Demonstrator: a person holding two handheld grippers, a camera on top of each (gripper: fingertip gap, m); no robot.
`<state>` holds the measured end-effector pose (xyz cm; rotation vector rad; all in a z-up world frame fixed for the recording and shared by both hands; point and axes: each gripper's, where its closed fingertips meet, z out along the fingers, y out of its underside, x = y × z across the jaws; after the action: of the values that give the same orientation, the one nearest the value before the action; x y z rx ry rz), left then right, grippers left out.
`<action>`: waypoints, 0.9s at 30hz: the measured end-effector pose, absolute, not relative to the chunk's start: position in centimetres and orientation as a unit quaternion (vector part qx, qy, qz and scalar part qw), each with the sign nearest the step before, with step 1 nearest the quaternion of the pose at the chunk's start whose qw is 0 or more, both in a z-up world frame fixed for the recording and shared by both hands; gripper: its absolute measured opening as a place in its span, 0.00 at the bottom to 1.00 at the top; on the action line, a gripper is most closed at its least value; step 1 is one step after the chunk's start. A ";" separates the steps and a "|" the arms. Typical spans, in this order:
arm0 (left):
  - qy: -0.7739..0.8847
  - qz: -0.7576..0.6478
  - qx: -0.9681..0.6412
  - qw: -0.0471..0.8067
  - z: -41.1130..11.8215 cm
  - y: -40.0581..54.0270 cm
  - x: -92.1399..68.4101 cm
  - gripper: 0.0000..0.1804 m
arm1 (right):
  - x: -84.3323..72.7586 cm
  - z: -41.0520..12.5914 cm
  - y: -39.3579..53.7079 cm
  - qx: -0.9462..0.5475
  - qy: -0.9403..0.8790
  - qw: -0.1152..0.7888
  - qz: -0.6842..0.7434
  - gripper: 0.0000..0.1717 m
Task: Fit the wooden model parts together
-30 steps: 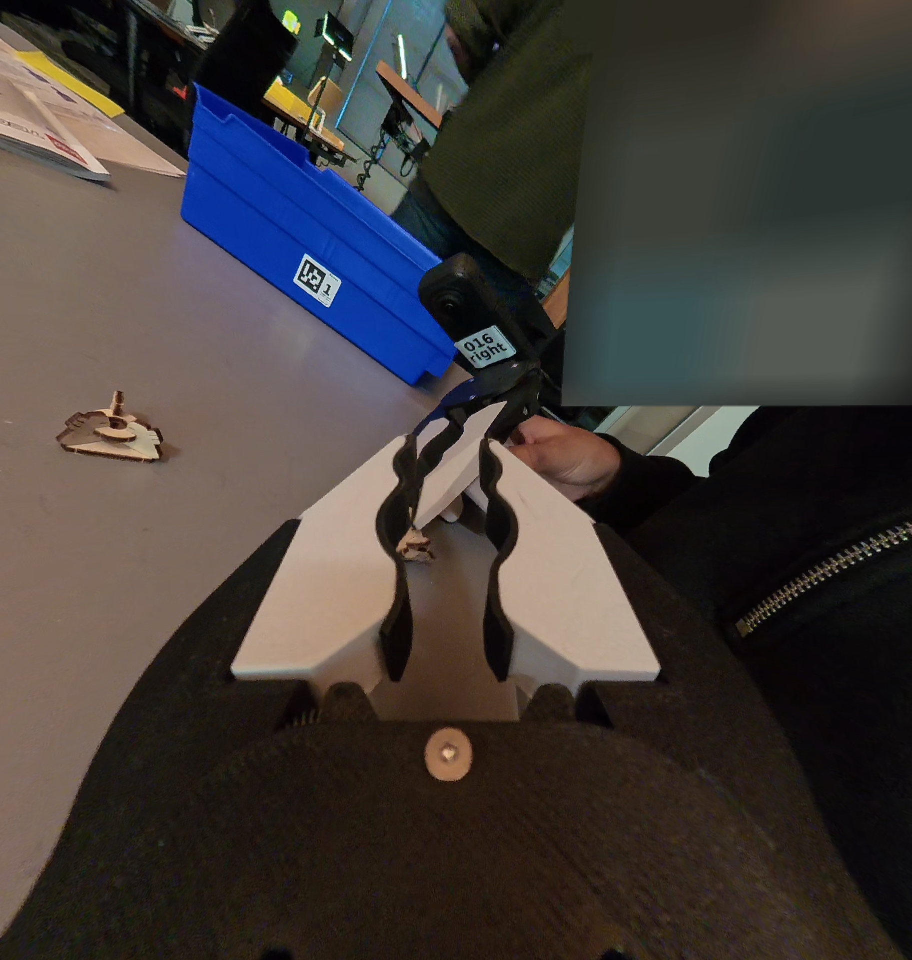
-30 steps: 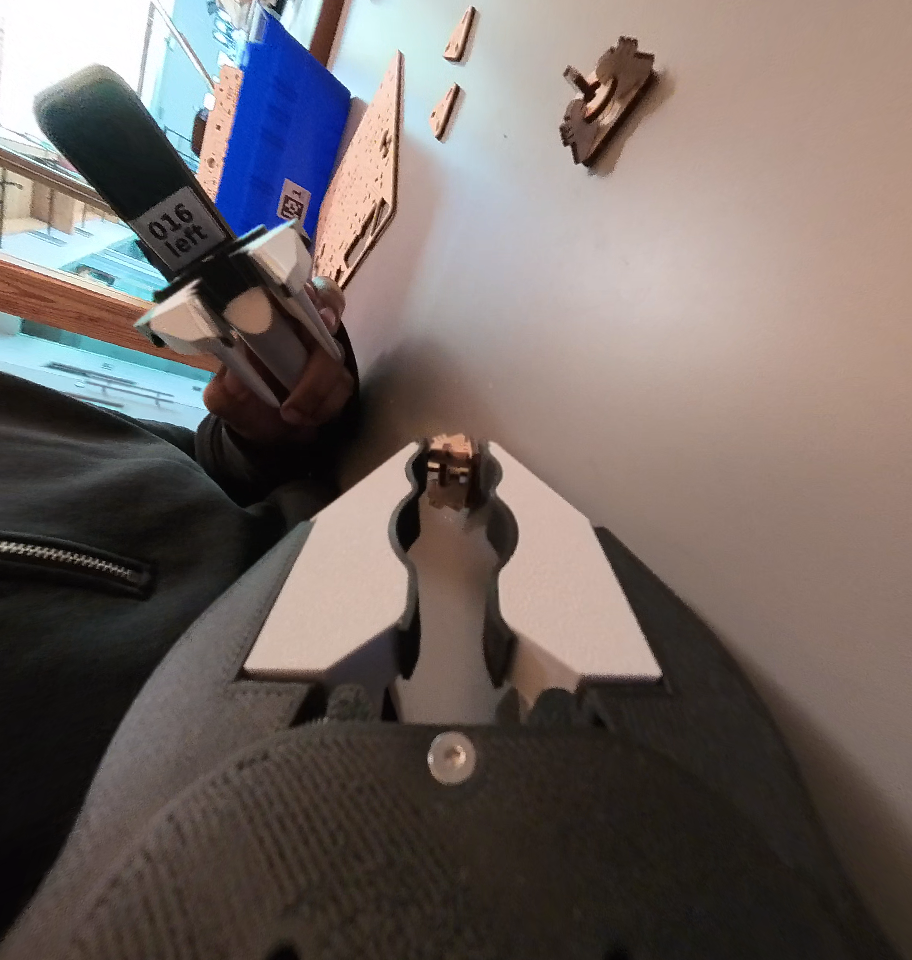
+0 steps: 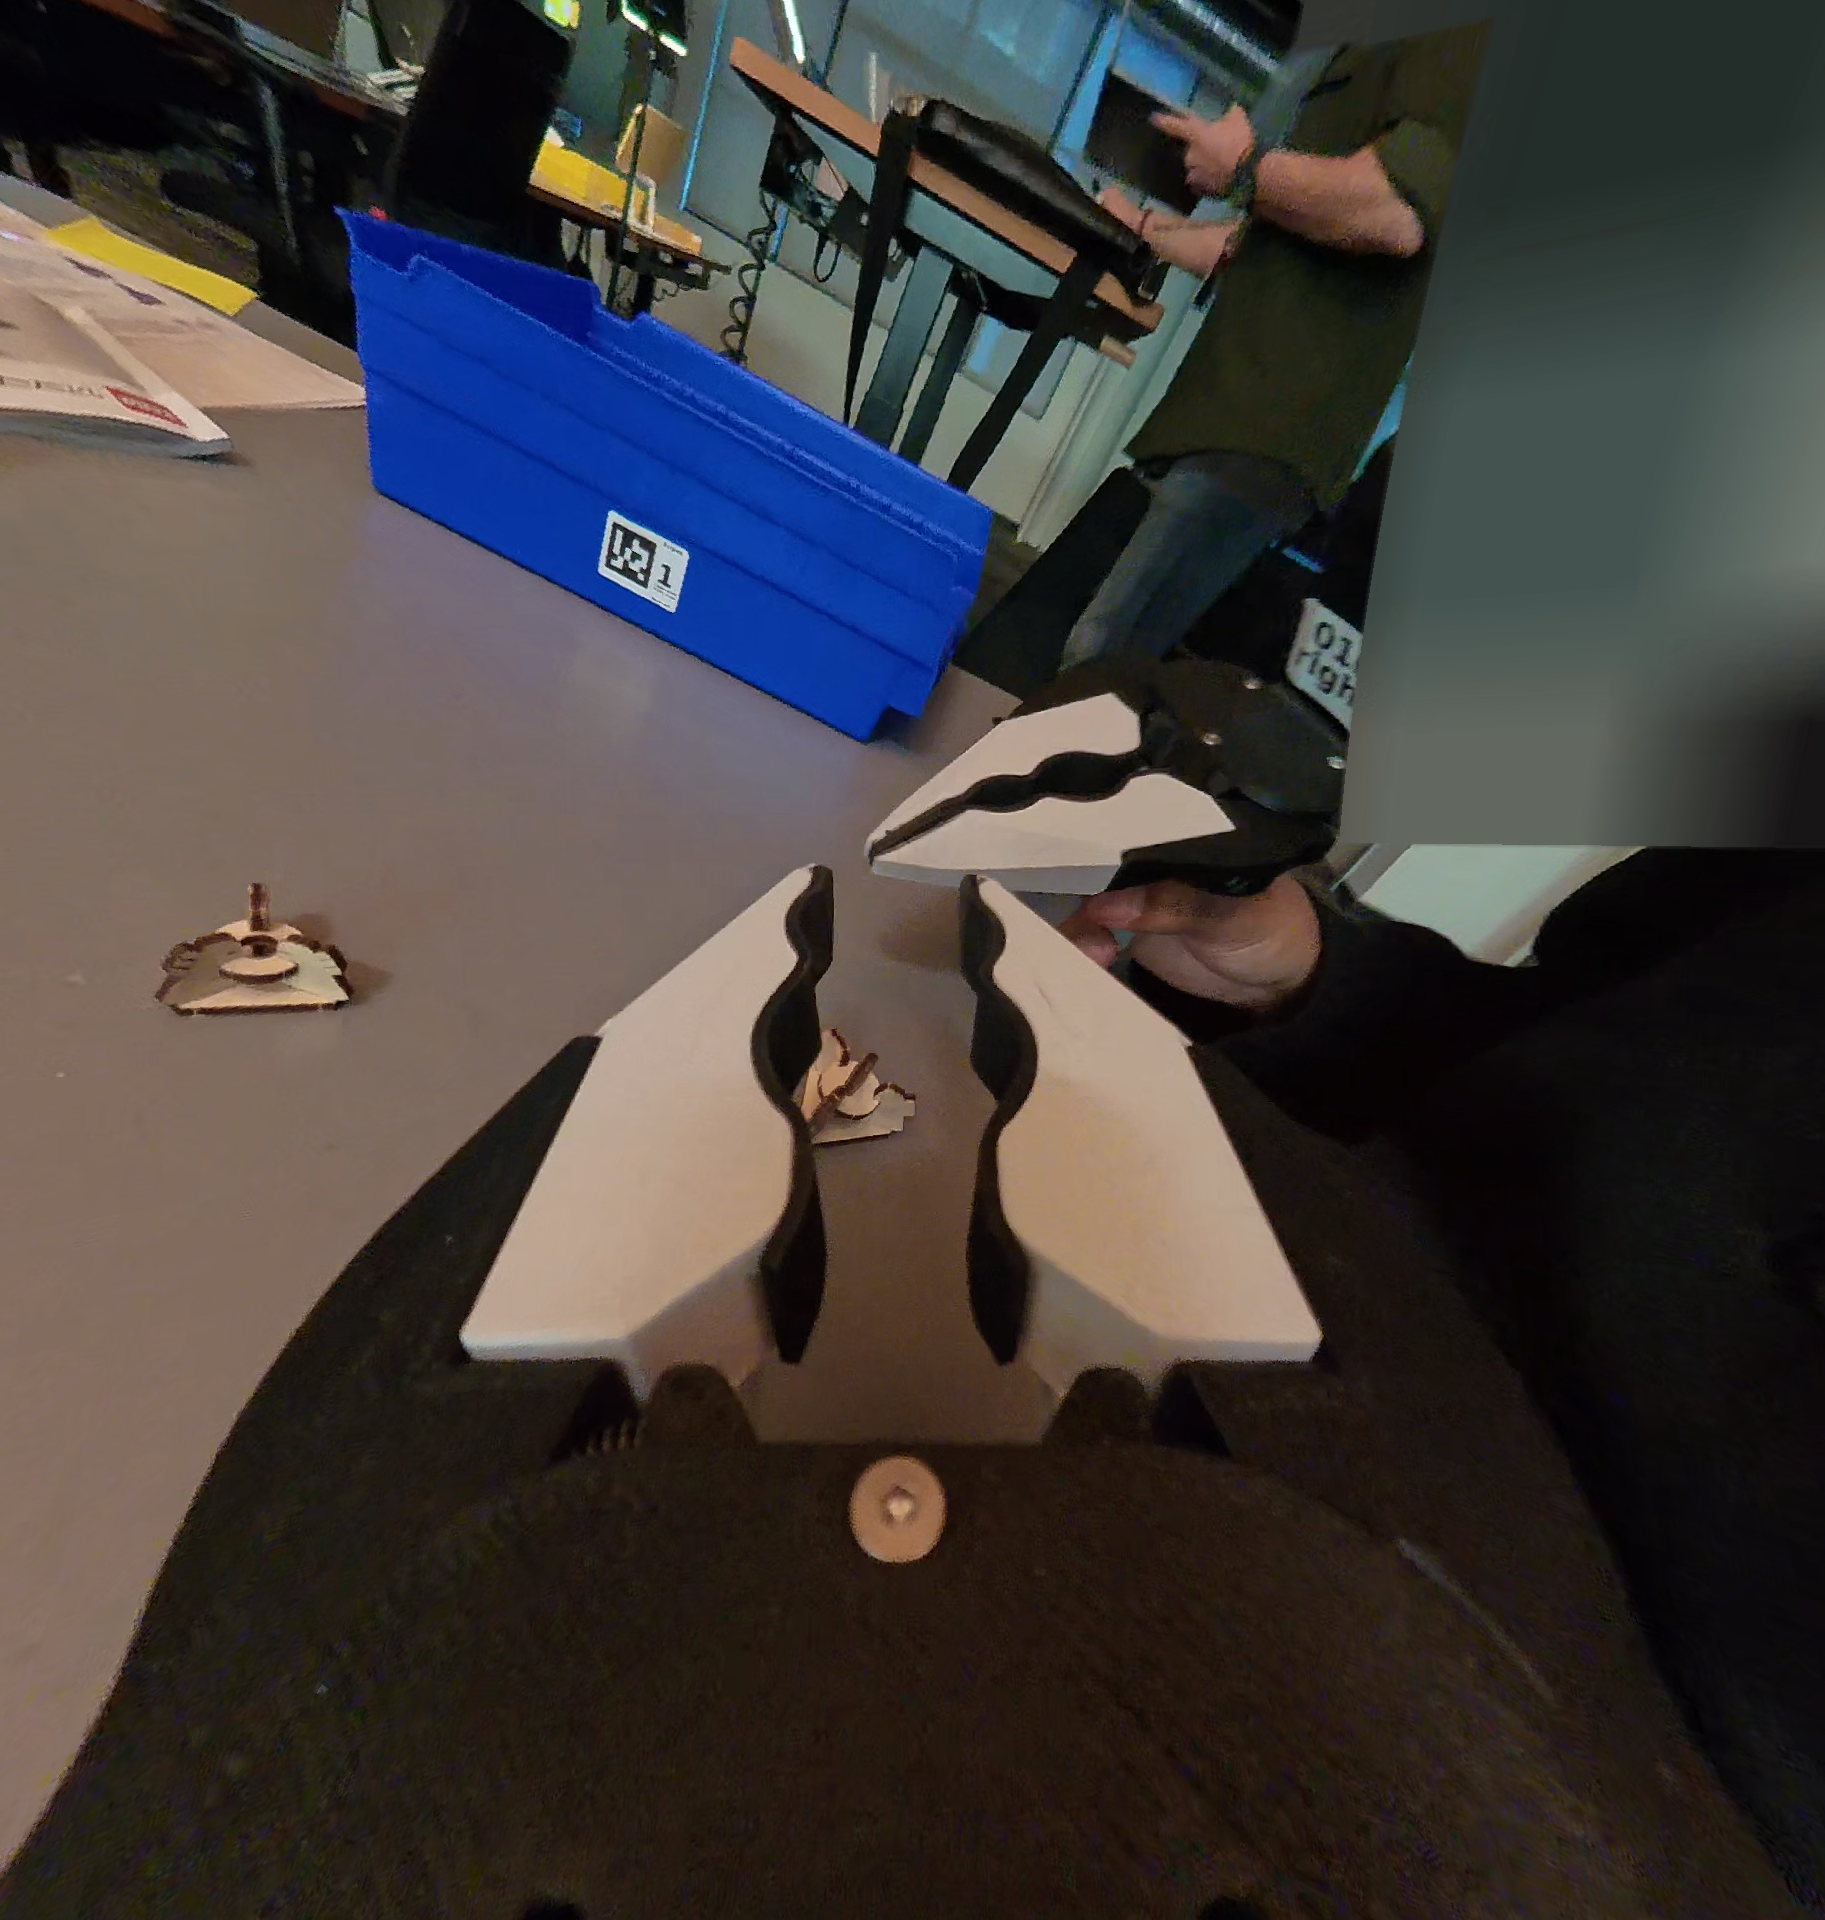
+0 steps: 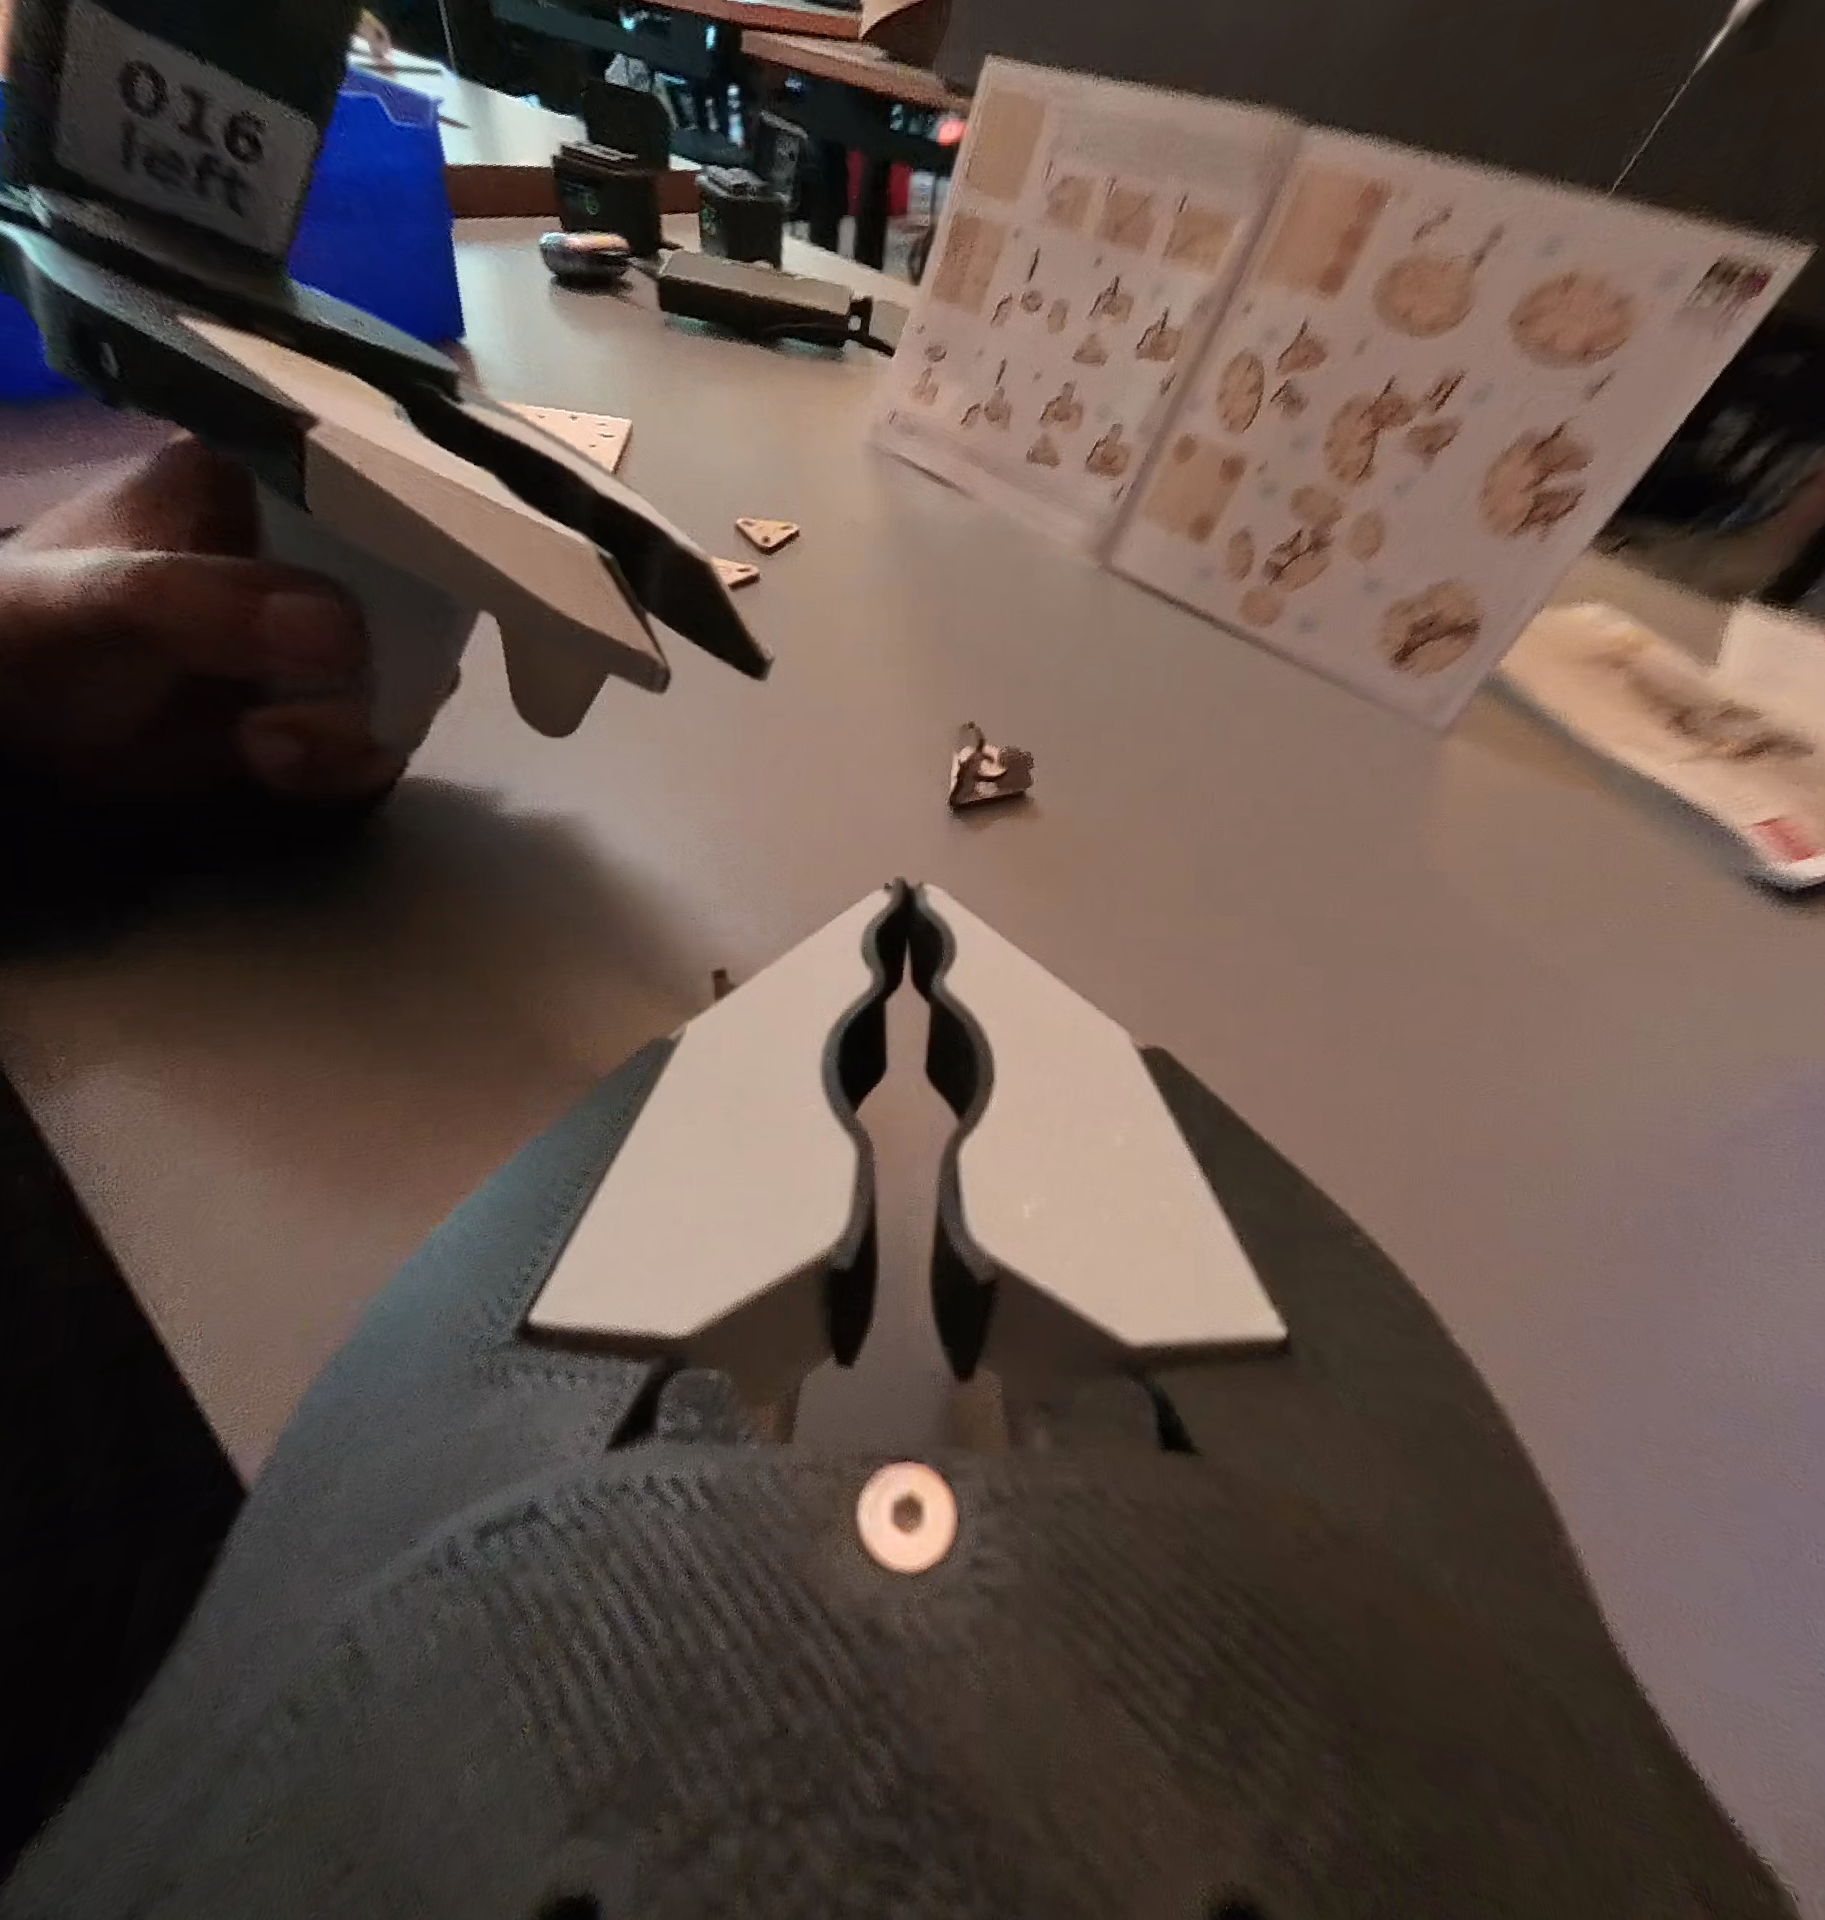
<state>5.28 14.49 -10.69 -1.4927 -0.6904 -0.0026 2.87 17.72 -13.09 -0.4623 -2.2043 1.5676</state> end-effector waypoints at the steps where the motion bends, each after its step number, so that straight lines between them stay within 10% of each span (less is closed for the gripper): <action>1: -0.302 0.010 -0.672 0.676 -10.7 14.6 5.4 0.12 | 2.9 -13.0 17.7 -0.158 -0.786 0.214 0.558 0.00; 19: -0.242 0.171 -0.761 0.577 -12.5 15.3 6.2 0.14 | 3.1 -14.2 17.1 -0.173 -0.807 0.113 0.554 0.00; 27: -0.292 0.141 -0.809 0.490 -15.9 16.2 7.5 0.38 | 3.7 -15.5 16.4 -0.159 -0.833 0.082 0.524 0.00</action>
<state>7.54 16.25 -15.89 -1.9641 -0.7101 0.3423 3.73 16.43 -15.45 -0.4748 -2.4875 1.5651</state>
